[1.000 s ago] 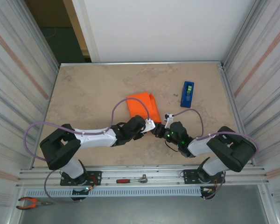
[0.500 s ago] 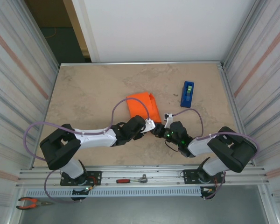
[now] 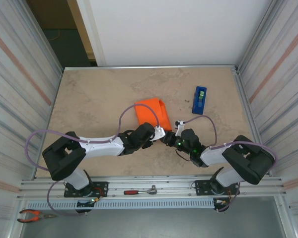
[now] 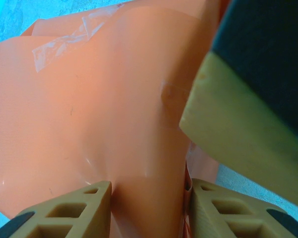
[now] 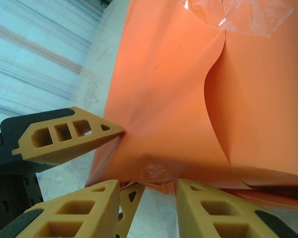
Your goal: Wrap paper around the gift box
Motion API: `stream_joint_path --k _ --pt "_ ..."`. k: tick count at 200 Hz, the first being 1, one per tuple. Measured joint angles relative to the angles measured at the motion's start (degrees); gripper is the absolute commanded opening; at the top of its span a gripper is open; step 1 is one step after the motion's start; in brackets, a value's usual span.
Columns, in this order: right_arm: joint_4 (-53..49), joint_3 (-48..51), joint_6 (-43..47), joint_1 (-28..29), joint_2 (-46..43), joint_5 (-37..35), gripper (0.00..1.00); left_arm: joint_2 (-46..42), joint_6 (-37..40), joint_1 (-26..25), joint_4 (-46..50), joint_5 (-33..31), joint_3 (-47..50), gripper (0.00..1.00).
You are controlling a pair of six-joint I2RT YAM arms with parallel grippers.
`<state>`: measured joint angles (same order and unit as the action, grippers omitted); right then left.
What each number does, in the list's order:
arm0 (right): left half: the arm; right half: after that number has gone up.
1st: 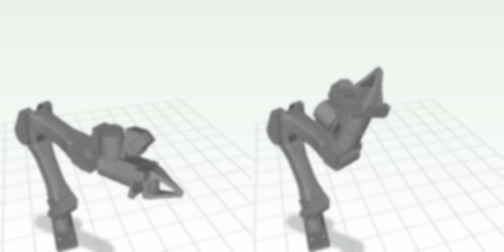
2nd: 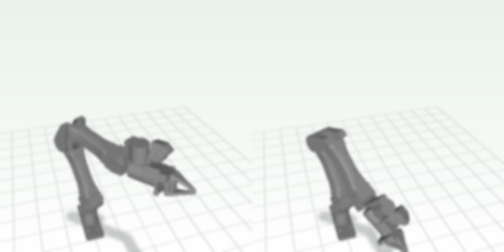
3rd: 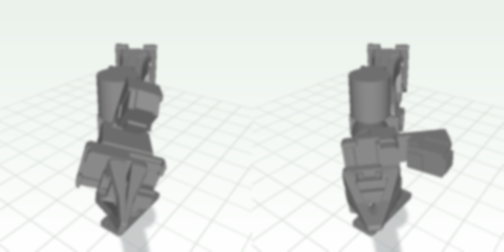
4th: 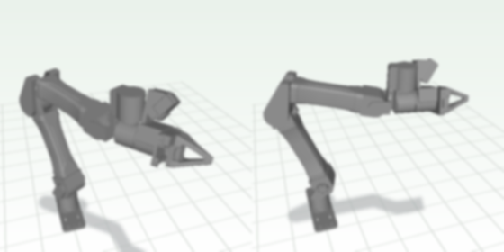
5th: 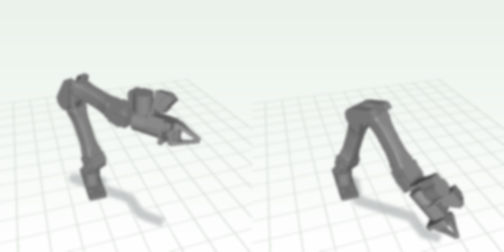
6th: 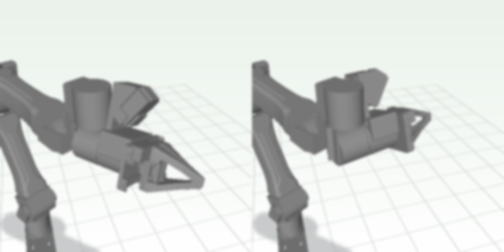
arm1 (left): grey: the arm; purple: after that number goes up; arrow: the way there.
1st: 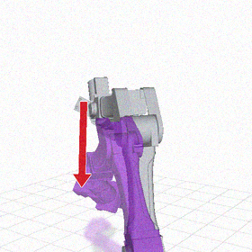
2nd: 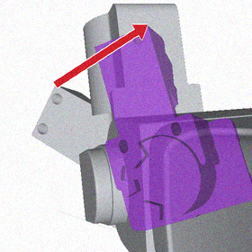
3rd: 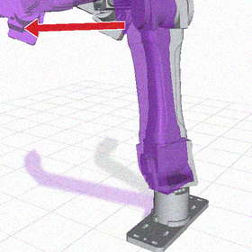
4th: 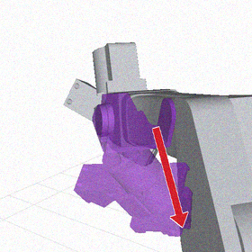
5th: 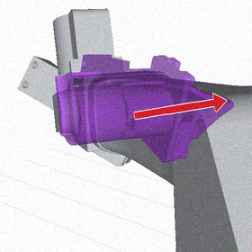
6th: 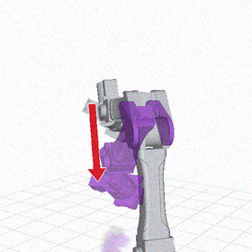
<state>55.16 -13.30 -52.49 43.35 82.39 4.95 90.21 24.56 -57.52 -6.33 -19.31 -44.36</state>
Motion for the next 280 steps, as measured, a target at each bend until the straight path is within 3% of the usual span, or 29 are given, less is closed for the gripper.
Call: stream_joint_path --k 120,160,174,212,280 --pt "-1.9 0.1 0.0 -0.8 -0.3 0.0 0.42 0.1 0.0 -0.1 0.0 -0.1 0.0 0.41" --pt "-8.6 3.6 0.0 -4.4 -9.9 -0.2 0.44 0.1 0.0 -0.1 0.0 -0.1 0.0 0.41" --pt "-13.3 3.7 0.5 -5.2 -15.0 -0.2 0.38 0.1 0.0 -0.1 0.0 -0.1 0.0 0.41" --pt "-21.9 3.1 1.8 -6.4 -22.4 2.4 0.00 0.1 0.0 -0.1 -0.1 -0.1 0.0 0.41" --pt "-19.1 0.0 2.1 -4.5 -8.9 8.4 0.00 0.1 0.0 -0.2 -0.1 -0.1 0.0 0.41"
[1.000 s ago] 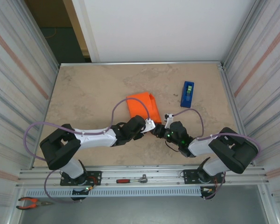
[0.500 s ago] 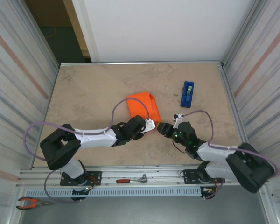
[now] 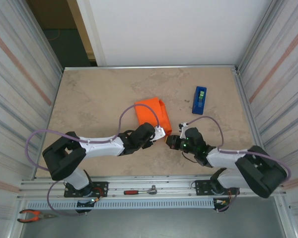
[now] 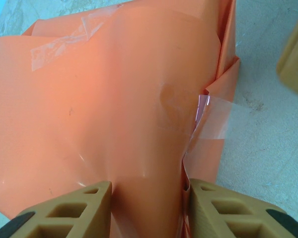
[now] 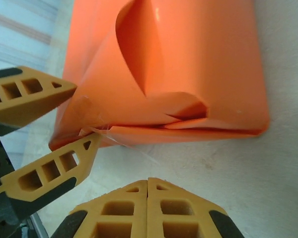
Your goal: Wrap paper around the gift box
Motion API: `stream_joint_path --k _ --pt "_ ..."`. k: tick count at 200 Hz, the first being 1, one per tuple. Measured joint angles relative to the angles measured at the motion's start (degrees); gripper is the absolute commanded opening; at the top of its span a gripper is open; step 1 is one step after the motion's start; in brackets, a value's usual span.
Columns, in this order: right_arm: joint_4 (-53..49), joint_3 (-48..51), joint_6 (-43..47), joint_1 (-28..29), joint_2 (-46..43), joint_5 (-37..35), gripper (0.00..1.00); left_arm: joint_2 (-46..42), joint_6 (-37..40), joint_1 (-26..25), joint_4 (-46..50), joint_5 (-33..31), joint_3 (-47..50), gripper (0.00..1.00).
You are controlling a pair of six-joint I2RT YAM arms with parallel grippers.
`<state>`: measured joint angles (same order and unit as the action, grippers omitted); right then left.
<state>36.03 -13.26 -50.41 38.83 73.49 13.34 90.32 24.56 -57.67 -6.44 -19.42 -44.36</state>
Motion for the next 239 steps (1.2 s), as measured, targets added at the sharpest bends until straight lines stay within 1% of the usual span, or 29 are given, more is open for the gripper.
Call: stream_joint_path --k 57,129,159,201,216,239 --pt "8.5 -2.7 -0.4 1.1 10.1 1.5 0.00 0.0 0.0 -0.1 0.0 -0.2 0.0 0.41" --pt "15.2 -4.1 -2.1 0.3 17.7 2.0 0.00 0.0 0.0 -0.1 0.0 -0.2 0.0 0.41" --pt "18.3 -4.3 -3.1 -0.6 20.2 3.8 0.00 0.0 0.0 -0.1 -0.1 -0.2 0.0 0.41" --pt "19.4 -3.9 -3.6 -1.4 20.5 5.2 0.00 0.2 0.0 -0.2 -0.3 -0.4 0.0 0.41" --pt "18.7 -3.0 -3.6 -1.5 18.7 5.2 0.00 0.2 -0.2 -0.2 -0.3 -0.4 0.0 0.41" --pt "15.0 -1.9 -3.1 -1.7 13.3 4.9 0.00 0.2 -0.4 -0.2 -0.3 -0.4 0.0 0.41"
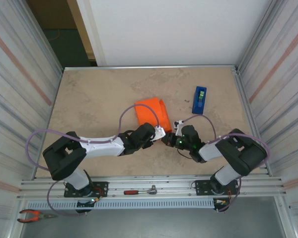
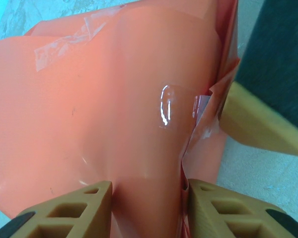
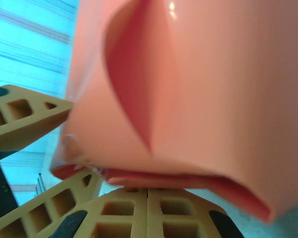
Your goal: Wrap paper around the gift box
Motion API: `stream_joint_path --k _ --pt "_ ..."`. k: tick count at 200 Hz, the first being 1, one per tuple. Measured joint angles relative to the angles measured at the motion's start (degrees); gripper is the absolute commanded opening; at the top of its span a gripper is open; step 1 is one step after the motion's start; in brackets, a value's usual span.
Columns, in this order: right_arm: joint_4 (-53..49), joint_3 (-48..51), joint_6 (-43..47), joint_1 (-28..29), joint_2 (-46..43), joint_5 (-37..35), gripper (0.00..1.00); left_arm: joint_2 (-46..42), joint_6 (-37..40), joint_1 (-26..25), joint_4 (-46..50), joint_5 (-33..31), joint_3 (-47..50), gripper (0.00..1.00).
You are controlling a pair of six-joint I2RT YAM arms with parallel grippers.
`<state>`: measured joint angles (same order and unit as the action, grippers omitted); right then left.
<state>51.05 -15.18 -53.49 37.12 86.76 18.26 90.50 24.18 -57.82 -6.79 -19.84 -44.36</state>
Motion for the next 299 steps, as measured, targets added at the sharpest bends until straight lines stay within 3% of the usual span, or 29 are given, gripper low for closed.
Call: stream_joint_path --k 44,170,241,299 --pt "-6.5 -0.2 1.5 0.0 -7.3 -0.2 0.00 0.0 0.0 0.0 0.0 0.0 0.0 0.41" --pt "-6.8 -3.0 1.6 -0.3 -3.4 0.0 0.00 0.0 0.0 -0.1 0.0 -0.2 0.0 0.41" --pt "-11.4 -2.5 1.9 -1.9 -12.1 0.5 0.00 0.0 0.0 -0.1 0.0 -0.2 0.0 0.41" --pt "-11.5 -3.2 1.9 -1.9 -9.7 1.1 0.00 0.0 0.0 -0.3 0.0 -0.4 0.0 0.41"
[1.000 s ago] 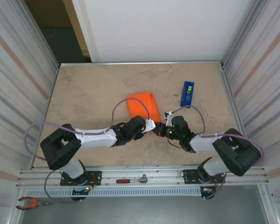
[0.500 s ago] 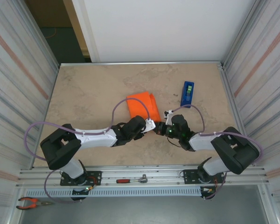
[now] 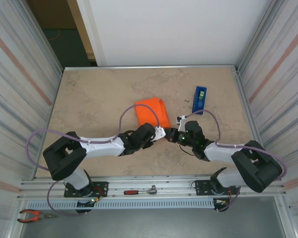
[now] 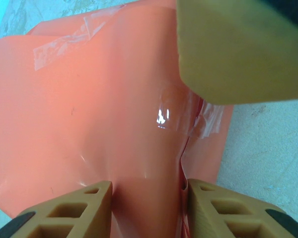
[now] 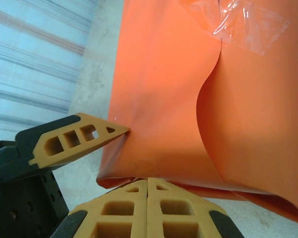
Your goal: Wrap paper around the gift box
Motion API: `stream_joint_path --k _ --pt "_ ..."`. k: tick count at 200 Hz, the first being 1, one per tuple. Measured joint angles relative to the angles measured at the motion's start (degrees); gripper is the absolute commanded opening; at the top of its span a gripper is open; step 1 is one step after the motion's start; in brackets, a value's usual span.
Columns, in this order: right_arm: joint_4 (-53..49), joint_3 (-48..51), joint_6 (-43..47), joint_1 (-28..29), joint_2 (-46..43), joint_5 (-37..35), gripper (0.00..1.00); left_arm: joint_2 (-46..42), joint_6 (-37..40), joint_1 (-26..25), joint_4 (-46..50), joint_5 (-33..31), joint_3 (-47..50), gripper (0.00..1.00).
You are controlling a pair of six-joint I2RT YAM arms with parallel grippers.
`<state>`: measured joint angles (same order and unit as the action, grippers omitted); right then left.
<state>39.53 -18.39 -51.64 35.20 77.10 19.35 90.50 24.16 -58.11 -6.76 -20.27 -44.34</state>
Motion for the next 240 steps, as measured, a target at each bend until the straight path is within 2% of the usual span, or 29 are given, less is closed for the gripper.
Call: stream_joint_path --k 37,128,185,227,240 --pt "1.6 -0.7 0.0 0.0 2.2 0.1 0.00 0.0 0.0 -0.1 0.0 -0.3 0.0 0.41" --pt "1.7 -1.1 0.0 0.0 1.0 0.0 0.00 0.1 0.0 -0.2 0.0 -0.4 0.0 0.41" --pt "3.0 -2.5 -0.2 0.0 4.8 0.2 0.00 0.1 0.0 -0.2 -0.1 -0.4 0.0 0.41" --pt "0.7 -1.1 -0.2 0.0 -0.3 0.0 0.00 0.0 0.0 -0.2 -0.1 -0.4 0.0 0.42" --pt "-0.7 -0.3 0.0 0.0 -3.2 -0.1 0.00 -0.5 -0.1 -0.1 0.4 0.2 0.0 0.46"
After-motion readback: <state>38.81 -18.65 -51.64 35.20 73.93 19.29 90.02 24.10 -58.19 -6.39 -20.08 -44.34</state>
